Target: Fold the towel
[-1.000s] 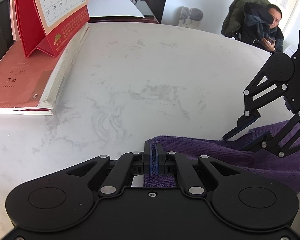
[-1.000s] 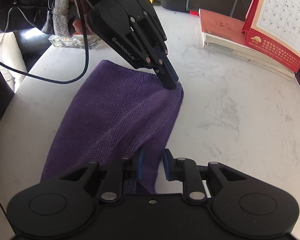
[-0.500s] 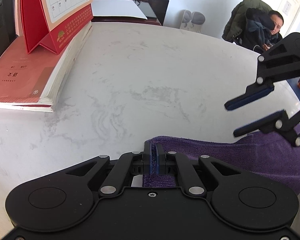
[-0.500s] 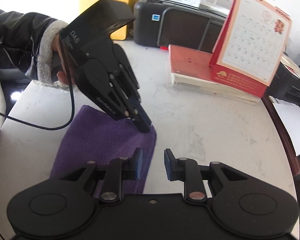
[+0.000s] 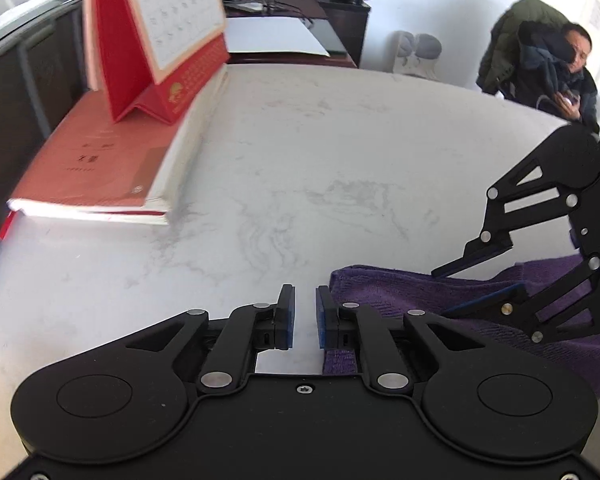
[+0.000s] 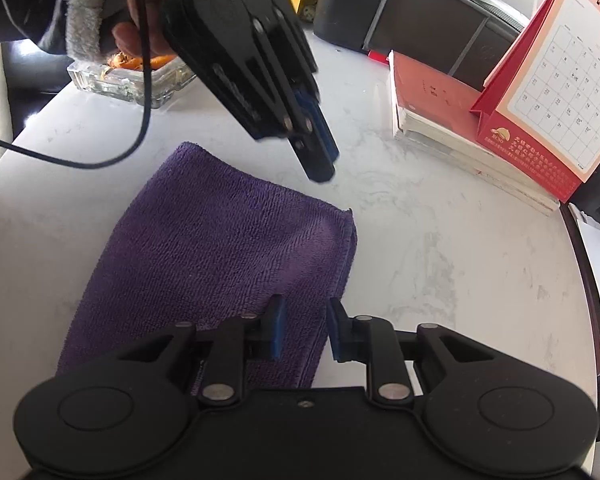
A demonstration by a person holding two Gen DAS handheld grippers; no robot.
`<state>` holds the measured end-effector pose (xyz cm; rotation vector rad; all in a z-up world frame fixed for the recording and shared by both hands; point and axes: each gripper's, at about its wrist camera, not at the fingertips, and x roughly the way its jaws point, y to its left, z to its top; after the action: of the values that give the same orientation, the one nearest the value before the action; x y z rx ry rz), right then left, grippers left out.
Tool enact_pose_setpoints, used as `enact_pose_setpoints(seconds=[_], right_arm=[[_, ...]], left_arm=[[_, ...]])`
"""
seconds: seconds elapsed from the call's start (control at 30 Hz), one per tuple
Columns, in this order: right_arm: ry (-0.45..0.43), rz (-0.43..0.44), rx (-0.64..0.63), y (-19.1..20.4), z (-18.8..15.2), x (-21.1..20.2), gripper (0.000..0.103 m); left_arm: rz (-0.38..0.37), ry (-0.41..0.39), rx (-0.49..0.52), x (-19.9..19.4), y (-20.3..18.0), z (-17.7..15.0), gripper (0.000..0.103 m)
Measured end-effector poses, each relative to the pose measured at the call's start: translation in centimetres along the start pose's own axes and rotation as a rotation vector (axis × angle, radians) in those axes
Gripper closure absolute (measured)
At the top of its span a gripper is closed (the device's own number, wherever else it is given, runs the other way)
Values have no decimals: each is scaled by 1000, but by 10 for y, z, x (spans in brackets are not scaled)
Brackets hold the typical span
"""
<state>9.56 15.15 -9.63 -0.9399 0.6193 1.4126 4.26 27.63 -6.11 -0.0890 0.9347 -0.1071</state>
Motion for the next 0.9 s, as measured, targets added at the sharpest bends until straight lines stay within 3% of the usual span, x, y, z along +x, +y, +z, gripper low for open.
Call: enact_pose_setpoints(seconds=[0.07, 0.17, 0.37, 0.47, 0.63, 0.77, 0.9], right_arm=[[-6, 4, 14, -1, -2, 0, 83], [-8, 11, 24, -2, -2, 0, 83], [6, -11, 50, 1, -2, -4, 83], [-16, -46, 200, -10, -15, -32, 83], [34, -135, 359, -4, -60, -79, 83], [96, -117, 384, 13, -84, -84, 83], [74, -93, 362, 17, -83, -78, 83]], left_arm=[[-34, 2, -30, -13, -4, -10, 93], [-79, 57, 11, -5, -23, -23, 93], [-79, 91, -20, 9, -29, -40, 93], [-84, 91, -41, 7, -24, -43, 93], [-59, 113, 19, 3, -27, -46, 93], [-25, 140, 61, 0, -31, -48, 93], [14, 170, 67, -4, -32, -52, 93]])
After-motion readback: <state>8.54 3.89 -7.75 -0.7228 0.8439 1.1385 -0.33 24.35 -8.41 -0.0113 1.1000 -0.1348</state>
